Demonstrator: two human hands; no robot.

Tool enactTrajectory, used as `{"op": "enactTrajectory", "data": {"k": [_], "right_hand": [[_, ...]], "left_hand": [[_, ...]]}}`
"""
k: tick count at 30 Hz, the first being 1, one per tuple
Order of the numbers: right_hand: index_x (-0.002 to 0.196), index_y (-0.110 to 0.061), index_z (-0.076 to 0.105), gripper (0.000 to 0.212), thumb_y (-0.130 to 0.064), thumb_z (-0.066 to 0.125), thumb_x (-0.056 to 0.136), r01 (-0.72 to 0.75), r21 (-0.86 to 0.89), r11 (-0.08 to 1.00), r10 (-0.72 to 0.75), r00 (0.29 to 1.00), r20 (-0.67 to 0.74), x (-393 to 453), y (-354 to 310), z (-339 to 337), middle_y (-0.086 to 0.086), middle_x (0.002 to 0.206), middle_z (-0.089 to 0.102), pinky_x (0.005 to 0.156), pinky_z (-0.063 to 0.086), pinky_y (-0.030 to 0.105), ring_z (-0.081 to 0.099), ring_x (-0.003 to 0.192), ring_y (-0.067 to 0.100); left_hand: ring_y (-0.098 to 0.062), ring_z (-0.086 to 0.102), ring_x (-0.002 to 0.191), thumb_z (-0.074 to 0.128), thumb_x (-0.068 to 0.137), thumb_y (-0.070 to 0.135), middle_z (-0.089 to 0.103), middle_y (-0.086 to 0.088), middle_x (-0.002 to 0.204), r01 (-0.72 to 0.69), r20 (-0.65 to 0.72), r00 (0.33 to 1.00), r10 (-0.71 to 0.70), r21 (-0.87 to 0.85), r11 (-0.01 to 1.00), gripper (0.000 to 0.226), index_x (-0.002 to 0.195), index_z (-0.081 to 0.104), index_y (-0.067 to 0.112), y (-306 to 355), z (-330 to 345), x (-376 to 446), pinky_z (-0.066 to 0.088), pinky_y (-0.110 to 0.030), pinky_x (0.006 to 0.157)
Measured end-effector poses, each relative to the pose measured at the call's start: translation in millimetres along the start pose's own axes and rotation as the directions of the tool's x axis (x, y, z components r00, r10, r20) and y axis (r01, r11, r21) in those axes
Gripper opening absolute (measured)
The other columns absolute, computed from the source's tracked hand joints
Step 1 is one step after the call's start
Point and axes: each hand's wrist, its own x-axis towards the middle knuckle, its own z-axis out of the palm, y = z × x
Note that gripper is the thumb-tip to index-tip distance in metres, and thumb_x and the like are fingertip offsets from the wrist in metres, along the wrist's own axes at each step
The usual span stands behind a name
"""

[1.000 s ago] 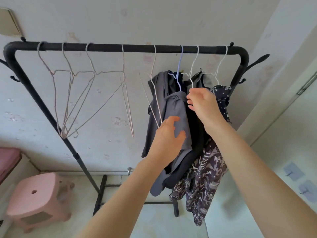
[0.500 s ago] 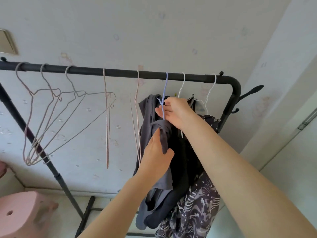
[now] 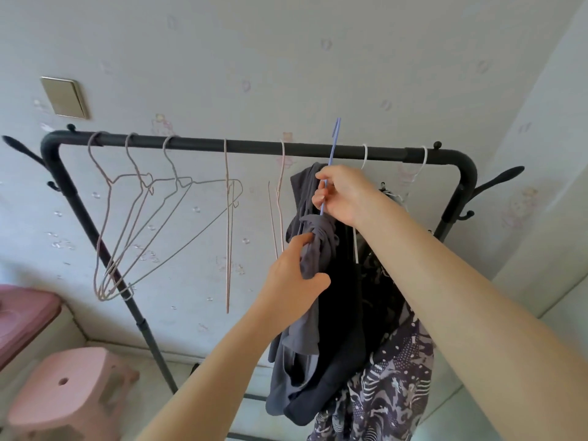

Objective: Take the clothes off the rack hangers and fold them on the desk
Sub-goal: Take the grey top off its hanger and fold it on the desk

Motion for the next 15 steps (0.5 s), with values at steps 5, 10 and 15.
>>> {"op": "enactTrajectory", "data": {"k": [5, 10, 15], "right_hand": [[0.075, -0.011, 0.041, 0.023, -0.004, 0.048, 0.096, -0.013, 0.02, 1.0, 0.012, 1.0, 0.012, -23.1, 11.2, 1.5, 0.001, 0.06, 0.027, 0.039, 0.027, 0.02, 0.022, 0.044, 0.01], [0.081, -0.01, 0.042, 0.017, -0.006, 0.053, 0.095, 0.014, -0.071, 0.997, -0.015, 1.0, -0.014, -60.2, 30.3, 1.5, 0.002, 0.061, 0.025, 0.039, 0.02, 0.019, 0.022, 0.039, 0.009], [0.08, -0.013, 0.042, 0.02, -0.008, 0.055, 0.094, 0.042, -0.19, 0.981, -0.056, 0.996, -0.072, -114.6, 55.3, 4.8, 0.0, 0.059, 0.025, 0.037, 0.017, 0.019, 0.018, 0.043, 0.009]], "left_hand": [[-0.015, 0.055, 0.116, 0.057, 0.066, 0.029, 0.056, 0.009, 0.126, 0.065, 0.036, 0.997, -0.062, -0.07, 0.995, 0.069, 0.133, 0.042, 0.035, -8.4, -2.2, -22.8, 0.05, -0.047, 0.098], [-0.008, 0.046, 0.128, 0.073, 0.072, 0.038, 0.05, 0.015, 0.134, 0.082, 0.17, 0.983, -0.064, -0.098, 0.992, 0.059, 0.124, 0.046, 0.036, -19.6, -5.0, -54.3, 0.044, -0.04, 0.105], [-0.006, 0.056, 0.115, 0.065, 0.083, 0.054, 0.058, 0.015, 0.118, 0.122, 0.219, 0.972, -0.082, -0.176, 0.977, 0.043, 0.116, 0.054, 0.03, -25.9, -10.3, -94.0, 0.049, -0.037, 0.1]]}}
